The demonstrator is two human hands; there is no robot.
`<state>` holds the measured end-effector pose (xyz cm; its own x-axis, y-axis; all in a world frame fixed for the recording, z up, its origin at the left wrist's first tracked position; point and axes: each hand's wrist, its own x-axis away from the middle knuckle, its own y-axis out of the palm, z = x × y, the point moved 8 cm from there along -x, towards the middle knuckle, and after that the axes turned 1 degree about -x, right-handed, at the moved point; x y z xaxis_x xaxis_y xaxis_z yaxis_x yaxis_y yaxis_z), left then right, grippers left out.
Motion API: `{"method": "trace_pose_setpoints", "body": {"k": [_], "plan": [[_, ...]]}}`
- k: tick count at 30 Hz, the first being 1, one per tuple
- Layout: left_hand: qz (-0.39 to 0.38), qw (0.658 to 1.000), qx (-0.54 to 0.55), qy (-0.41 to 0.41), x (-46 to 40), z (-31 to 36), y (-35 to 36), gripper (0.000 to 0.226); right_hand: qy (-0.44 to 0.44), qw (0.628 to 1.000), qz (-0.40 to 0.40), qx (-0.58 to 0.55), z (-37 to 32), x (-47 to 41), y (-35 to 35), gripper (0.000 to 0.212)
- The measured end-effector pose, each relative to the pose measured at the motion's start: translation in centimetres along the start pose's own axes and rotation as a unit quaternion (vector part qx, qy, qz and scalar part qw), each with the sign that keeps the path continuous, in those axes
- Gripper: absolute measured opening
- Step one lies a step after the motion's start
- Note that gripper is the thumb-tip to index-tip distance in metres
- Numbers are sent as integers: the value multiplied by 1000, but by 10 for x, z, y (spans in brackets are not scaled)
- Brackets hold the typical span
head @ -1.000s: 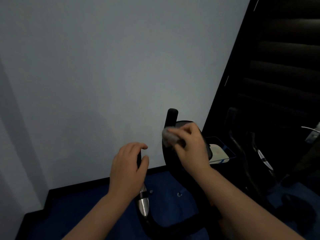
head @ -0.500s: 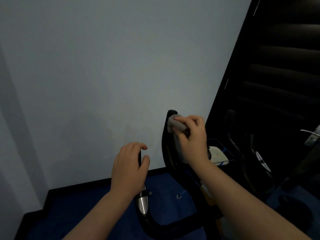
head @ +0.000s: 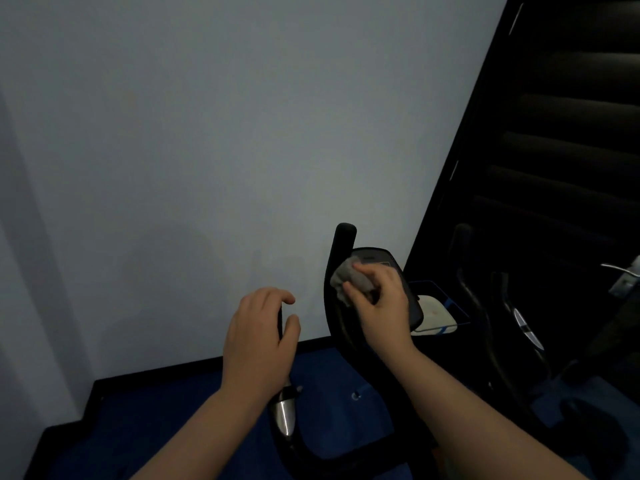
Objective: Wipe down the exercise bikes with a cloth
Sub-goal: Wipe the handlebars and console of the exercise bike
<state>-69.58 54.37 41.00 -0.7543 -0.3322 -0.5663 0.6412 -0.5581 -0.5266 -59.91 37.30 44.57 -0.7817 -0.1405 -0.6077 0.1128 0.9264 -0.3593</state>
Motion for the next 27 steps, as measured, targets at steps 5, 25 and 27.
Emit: {"method": "trace_pose_setpoints", "body": {"k": [5,25,27], "plan": [[14,1000,1,-5,-1,1,1,13,79,994,10,-75,15,-4,-1,14],[26,1000,-4,-11,3,0,6,18,70,988,-111,79,20,-11,-11,21],[30,999,0,-12,4,1,6,20,60,983,-140,101,17,-24,-18,24]]}}
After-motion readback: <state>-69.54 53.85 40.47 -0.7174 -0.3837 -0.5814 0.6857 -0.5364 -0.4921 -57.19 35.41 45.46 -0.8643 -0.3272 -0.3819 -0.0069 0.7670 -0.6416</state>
